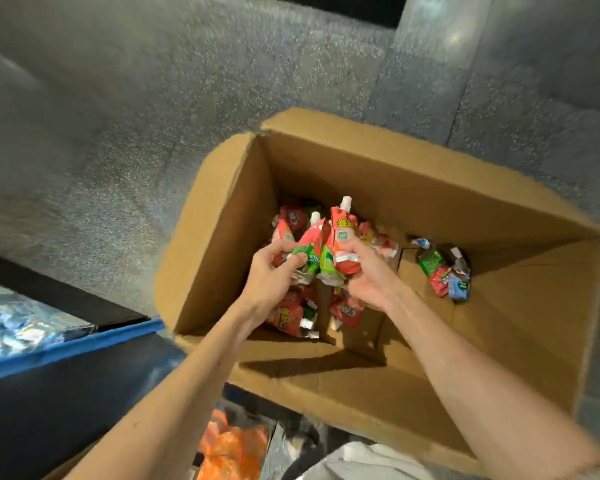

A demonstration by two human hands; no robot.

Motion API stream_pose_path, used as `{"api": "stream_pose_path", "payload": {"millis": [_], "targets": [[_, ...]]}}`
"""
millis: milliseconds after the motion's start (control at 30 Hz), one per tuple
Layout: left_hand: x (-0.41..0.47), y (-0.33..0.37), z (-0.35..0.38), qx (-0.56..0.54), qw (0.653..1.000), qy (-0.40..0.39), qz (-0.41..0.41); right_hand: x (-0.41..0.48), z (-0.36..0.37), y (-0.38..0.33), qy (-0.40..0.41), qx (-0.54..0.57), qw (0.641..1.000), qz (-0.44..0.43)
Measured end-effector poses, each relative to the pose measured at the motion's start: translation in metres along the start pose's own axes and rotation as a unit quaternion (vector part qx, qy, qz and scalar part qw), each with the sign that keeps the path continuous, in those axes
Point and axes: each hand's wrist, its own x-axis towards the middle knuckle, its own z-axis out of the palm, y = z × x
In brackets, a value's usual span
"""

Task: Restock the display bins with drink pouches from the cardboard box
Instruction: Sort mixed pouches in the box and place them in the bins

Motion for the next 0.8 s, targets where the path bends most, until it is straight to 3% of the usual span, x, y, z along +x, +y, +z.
{"api": "stream_pose_path", "payload": {"millis": [200, 367, 467, 567, 733, 800], "targets": [[-0.138, 0.028, -0.048, -0.2, 0.969, -0.027, 0.143, -0.113, 0.066, 0.028, -0.122, -0.018, 0.987, -0.102], [-0.271, 0.039, -0.099, -0.211, 0.932, 0.03, 0.292, -0.234, 0.143, 0.072, -0.256, -0.087, 0.952, -0.142], [-0.345, 0.044, -0.134, -0.224, 0.905, 0.069, 0.356, -0.295, 0.191, 0.099, -0.348, -0.14, 0.911, -0.171], [-0.41, 0.045, -0.166, -0.233, 0.873, 0.13, 0.407, -0.342, 0.239, 0.124, -0.381, -0.228, 0.876, -0.189], [-0.496, 0.032, -0.203, -0.238, 0.811, 0.287, 0.45, -0.412, 0.31, 0.183, -0.519, -0.362, 0.747, -0.204], [-0.523, 0.021, -0.212, -0.22, 0.792, 0.359, 0.442, -0.43, 0.327, 0.205, -0.541, -0.374, 0.732, -0.18]]}}
